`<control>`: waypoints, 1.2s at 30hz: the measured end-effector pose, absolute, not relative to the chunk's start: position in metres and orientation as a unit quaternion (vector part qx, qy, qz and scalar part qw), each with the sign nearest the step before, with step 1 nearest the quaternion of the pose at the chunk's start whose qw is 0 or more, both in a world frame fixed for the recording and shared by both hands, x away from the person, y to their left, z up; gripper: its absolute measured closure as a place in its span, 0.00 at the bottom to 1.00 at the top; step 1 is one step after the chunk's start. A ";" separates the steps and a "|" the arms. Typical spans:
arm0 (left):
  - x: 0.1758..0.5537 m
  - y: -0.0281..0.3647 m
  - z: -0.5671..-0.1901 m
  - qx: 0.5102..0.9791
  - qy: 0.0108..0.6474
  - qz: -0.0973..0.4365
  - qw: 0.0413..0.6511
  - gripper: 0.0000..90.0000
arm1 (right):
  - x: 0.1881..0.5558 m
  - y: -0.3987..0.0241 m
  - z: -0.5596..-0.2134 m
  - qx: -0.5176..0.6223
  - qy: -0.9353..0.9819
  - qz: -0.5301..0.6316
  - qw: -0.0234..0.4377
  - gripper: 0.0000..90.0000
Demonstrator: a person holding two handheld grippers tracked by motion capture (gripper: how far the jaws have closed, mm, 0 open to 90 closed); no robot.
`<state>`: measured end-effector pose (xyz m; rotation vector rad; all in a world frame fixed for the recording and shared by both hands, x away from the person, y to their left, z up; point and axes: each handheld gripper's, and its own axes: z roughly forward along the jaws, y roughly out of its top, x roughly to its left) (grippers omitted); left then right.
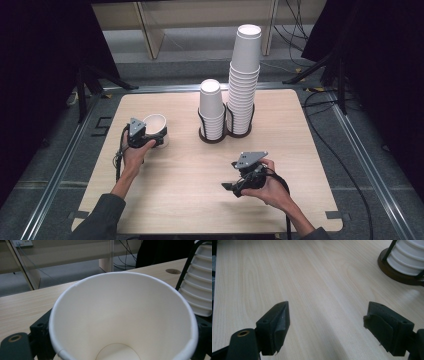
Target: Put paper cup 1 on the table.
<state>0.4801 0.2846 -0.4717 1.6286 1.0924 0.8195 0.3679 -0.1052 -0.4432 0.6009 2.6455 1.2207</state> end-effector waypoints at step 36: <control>0.461 0.303 -0.486 0.726 0.423 0.310 0.445 0.16 | 0.364 -0.110 -0.445 0.192 0.889 0.407 0.081 0.23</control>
